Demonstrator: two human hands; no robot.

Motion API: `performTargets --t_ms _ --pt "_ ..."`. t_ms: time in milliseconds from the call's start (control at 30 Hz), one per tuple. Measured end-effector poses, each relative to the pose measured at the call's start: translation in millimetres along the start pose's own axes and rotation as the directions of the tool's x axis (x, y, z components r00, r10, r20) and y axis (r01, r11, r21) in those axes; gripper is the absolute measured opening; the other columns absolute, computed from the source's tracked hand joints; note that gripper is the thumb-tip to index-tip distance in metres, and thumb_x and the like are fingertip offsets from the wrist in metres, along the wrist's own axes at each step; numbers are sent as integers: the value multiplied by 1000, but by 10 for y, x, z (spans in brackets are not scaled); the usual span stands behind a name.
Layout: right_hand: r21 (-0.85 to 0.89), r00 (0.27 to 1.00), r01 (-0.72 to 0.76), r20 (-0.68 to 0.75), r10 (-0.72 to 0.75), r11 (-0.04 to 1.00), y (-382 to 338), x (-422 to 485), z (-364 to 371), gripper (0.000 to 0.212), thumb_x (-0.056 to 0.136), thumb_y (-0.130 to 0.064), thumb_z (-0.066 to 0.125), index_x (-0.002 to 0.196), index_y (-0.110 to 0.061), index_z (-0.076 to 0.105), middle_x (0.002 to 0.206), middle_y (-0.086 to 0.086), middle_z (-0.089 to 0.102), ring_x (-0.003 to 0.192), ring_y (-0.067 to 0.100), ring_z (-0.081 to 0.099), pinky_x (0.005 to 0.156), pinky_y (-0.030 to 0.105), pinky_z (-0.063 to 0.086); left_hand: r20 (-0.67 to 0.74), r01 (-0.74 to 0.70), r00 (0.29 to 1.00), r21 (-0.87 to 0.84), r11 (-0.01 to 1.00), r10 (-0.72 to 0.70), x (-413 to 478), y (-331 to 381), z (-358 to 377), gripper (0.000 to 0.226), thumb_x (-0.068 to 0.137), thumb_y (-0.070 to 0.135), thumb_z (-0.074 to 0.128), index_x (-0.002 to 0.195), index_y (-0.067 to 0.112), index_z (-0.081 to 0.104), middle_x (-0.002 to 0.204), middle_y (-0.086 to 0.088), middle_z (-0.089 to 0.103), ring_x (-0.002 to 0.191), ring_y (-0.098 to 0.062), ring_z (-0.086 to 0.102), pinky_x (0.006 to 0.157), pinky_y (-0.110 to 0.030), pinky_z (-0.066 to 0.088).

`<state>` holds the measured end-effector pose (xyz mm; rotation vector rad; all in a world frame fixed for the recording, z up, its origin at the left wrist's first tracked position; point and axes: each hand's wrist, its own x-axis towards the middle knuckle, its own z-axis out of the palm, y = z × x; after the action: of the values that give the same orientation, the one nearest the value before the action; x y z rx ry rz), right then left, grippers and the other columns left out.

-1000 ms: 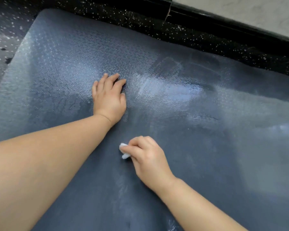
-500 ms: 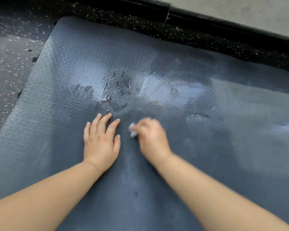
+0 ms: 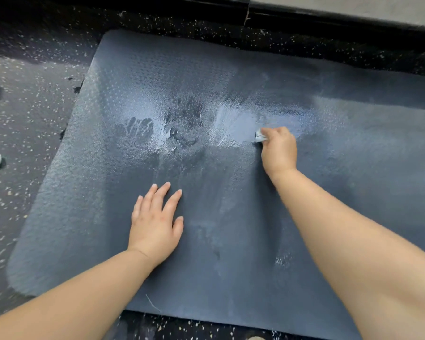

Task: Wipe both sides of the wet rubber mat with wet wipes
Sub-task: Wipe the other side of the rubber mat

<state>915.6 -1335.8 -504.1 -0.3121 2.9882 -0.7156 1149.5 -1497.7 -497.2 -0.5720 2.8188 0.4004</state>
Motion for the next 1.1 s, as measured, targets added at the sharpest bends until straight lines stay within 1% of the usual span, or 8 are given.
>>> performTargets --t_ms 167,300,467,600,700,800,933,1100 --pt "160 865 469 118 -488 869 -284 -1373 104 24 69 5 55 80 -9 71 74 8 63 68 29 58 64 29 45 54 16 998 12 1000 -16 13 -13 -15 59 96 39 38 150 33 13 158 8 -1 145 -14 -7 116 -34 -7" --pt "308 702 576 290 -651 757 -294 -1932 23 26 66 7 63 82 -11 71 77 6 61 61 27 54 63 28 51 51 3 999 -8 1000 -3 -7 -22 -27 59 96 36 43 149 31 18 158 6 4 146 -15 -4 116 -34 -5" --pt "100 972 235 -33 -233 967 81 -904 -212 27 79 9 55 93 -6 73 89 18 64 85 37 57 79 34 37 61 13 998 4 1000 -13 -134 9 -4 60 95 37 42 150 30 17 159 2 3 145 -17 -4 117 -34 -3" --pt "-53 999 -49 -5 49 997 397 -530 -282 29 90 -3 47 109 -11 68 108 20 56 102 38 49 86 29 30 83 9 997 12 1000 -10 -269 16 29 62 95 38 43 150 28 17 159 1 3 146 -19 -4 118 -35 0" --pt "-63 994 98 61 -94 993 176 -956 -220 30 82 4 49 96 -11 72 98 18 60 93 34 54 78 34 39 85 0 996 5 1000 0 -354 3 51 62 94 36 45 150 27 19 159 0 5 146 -20 -2 117 -36 1" --pt "132 865 410 256 -431 902 -174 -1929 -95 23 69 4 57 78 -12 70 76 10 61 71 30 58 62 30 46 83 2 997 6 1000 -2 -380 6 58 62 94 37 45 150 27 19 159 1 5 146 -20 -1 118 -36 2" --pt "349 675 480 438 -593 804 -275 -2515 -77 19 73 0 61 84 -13 69 81 7 59 69 28 54 62 31 49 77 6 997 16 1000 -8 -387 9 77 63 94 37 46 150 27 18 159 0 5 146 -20 -1 118 -36 1" --pt "162 959 260 72 -274 952 142 -1631 -278 28 74 12 57 89 -5 73 82 15 65 76 36 59 74 36 44 75 14 997 24 1000 -15 -386 7 87 62 94 37 44 150 27 18 159 0 4 145 -19 -2 117 -37 1"
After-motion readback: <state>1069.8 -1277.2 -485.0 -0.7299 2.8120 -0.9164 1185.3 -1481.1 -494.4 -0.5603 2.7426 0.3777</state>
